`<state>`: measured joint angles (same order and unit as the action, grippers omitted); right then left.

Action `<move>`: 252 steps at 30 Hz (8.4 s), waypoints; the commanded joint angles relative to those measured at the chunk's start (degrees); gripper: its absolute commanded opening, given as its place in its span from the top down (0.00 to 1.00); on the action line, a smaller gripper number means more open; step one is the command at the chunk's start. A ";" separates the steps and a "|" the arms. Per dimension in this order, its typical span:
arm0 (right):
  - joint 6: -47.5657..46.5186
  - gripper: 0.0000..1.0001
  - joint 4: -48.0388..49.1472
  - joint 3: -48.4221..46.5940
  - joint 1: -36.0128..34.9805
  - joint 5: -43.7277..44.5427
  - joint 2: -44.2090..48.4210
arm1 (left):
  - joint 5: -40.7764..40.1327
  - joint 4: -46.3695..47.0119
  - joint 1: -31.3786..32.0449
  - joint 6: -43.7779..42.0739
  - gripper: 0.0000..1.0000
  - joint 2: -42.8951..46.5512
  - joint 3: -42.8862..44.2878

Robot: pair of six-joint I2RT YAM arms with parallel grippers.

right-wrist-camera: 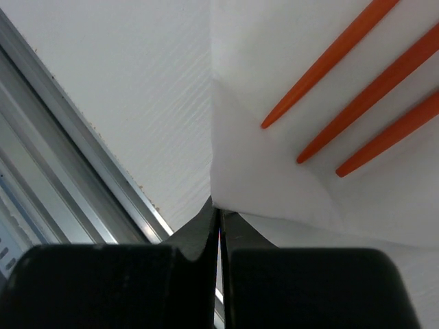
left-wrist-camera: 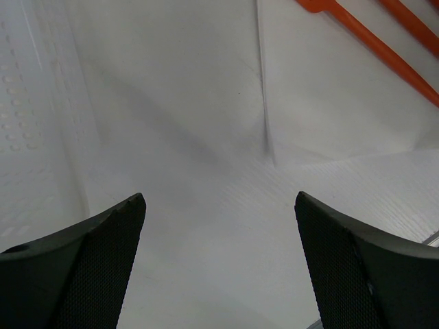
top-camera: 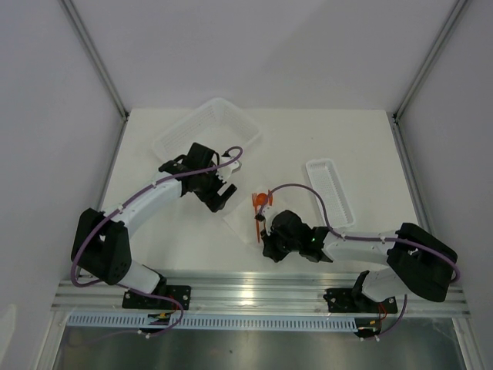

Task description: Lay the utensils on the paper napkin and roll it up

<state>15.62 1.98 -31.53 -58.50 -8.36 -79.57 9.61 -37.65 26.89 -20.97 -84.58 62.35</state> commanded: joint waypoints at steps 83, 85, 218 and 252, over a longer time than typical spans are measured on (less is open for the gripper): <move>12.86 1.00 13.58 -1.43 18.95 -6.14 -8.41 | 24.06 -11.12 19.77 -63.76 0.66 -11.12 10.83; 13.12 1.00 13.49 -1.61 19.30 -6.49 -8.58 | 23.79 -11.75 19.69 -58.86 0.63 -12.10 13.05; 19.98 1.00 -1.71 -2.83 25.36 5.81 5.06 | 11.93 19.55 19.60 7.70 0.75 -9.73 -5.04; 23.49 1.00 -3.82 -11.01 20.88 10.91 -12.90 | 12.81 5.74 7.03 16.67 0.69 -23.36 7.62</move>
<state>36.60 -1.87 -43.92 -36.34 2.57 -92.66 23.59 -30.94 34.33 -2.42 -107.70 68.01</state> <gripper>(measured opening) 0.003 0.308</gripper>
